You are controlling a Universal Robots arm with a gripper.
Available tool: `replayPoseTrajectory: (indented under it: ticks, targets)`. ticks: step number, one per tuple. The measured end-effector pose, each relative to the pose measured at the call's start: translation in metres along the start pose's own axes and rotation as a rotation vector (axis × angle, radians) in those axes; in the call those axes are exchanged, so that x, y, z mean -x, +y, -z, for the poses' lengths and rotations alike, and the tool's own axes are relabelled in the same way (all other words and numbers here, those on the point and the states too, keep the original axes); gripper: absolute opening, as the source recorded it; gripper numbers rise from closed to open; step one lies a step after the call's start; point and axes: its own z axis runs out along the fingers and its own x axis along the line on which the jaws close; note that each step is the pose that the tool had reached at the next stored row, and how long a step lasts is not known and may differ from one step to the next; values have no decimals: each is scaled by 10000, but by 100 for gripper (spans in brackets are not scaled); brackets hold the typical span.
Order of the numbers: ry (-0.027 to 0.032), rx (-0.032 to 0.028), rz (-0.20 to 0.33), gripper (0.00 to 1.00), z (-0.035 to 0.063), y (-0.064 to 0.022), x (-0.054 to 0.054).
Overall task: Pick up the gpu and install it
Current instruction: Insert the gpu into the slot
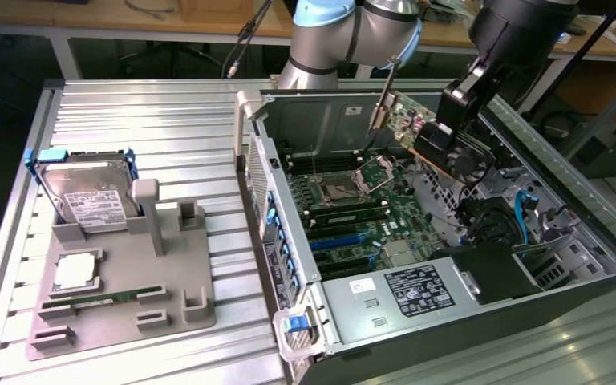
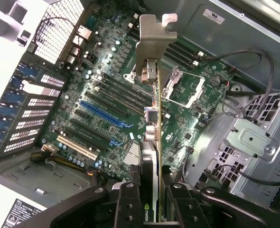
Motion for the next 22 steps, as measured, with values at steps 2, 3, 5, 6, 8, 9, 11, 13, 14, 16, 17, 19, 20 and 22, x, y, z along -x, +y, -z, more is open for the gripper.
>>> replayPoseTrajectory:
  ticks: [2, 3, 5, 6, 8, 9, 11, 13, 14, 16, 17, 19, 20, 22]
  targets:
    - [3, 2, 115, 27, 0, 0, 0]
    - [6, 2, 210, 27, 0, 0, 0]
    - [10, 3, 325, 27, 0, 0, 0]
    - [12, 3, 394, 27, 1, 0, 0]
    - [15, 4, 518, 27, 0, 0, 0]
    - [16, 5, 564, 27, 0, 0, 0]
    - [22, 3, 683, 27, 0, 0, 0]
    - [25, 5, 821, 27, 0, 0, 0]
    - [27, 6, 874, 27, 0, 0, 0]
    - [29, 7, 971, 27, 0, 0, 0]
    - [30, 8, 1021, 27, 0, 0, 0]
    - [33, 10, 1121, 27, 0, 0, 0]
    - [34, 11, 1177, 27, 0, 0, 0]
    - [36, 13, 1281, 27, 0, 0, 0]
